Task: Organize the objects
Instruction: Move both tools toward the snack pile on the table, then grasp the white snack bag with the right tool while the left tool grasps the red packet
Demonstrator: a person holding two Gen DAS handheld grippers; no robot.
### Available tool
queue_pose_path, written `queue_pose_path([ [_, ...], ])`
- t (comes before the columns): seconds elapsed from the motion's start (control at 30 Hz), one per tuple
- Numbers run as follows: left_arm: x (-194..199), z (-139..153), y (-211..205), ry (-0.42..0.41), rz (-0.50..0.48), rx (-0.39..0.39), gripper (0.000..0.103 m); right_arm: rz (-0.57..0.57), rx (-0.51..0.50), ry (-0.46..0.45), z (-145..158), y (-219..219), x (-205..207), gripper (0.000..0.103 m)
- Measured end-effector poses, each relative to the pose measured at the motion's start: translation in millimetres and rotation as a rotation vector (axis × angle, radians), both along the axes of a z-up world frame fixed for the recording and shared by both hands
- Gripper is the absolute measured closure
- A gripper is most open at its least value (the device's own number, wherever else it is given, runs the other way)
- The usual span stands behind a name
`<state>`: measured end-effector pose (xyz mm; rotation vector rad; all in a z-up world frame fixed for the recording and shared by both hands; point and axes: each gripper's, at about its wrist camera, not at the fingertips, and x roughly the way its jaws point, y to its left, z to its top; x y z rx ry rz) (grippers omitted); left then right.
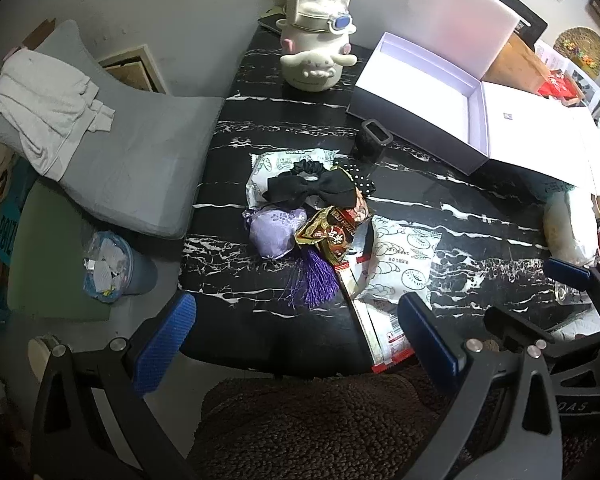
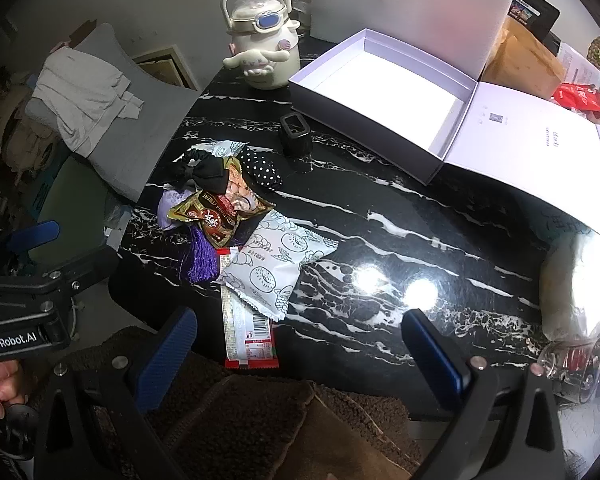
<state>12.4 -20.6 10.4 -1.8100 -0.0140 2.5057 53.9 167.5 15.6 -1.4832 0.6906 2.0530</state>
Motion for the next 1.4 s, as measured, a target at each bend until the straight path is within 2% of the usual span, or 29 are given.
queue_pose_path([
  [0.3,-2.6,5.2,5.9,-0.012,0.061,0.011,0.002,0.027,-0.029,0.015,7.1,16.1,4.3,0.001],
  [0.57,1.9,-3.0,19.4,-0.031,0.146,0.046,0.002,0.119,-0.077,0.014,5.1,32.1,7.4,0.001],
  [0.67,7.6,-11.2,25.6,-0.039,0.186,0.049,0.002,0.132,-0.097,0.018,1.2,37.2,8.4,0.001],
  [1.0,33.7,-43.2,38.7,-0.053,0.320,0.065,0.002,0.295,-0.134,0.038,-19.5,44.3,10.4,0.000],
  [1.17,46.0,-62.9,39.0,-0.064,0.394,0.030,0.002,0.354,-0.143,0.048,-36.1,47.9,5.4,0.000],
  [1.27,53.5,-77.8,39.3,-0.084,0.415,0.006,0.002,0.395,-0.122,0.064,-43.8,46.9,2.0,0.001],
  [1.4,66.2,-100.1,38.5,-0.126,0.454,0.013,0.002,0.479,-0.073,0.080,-54.6,40.4,-6.0,0.000],
])
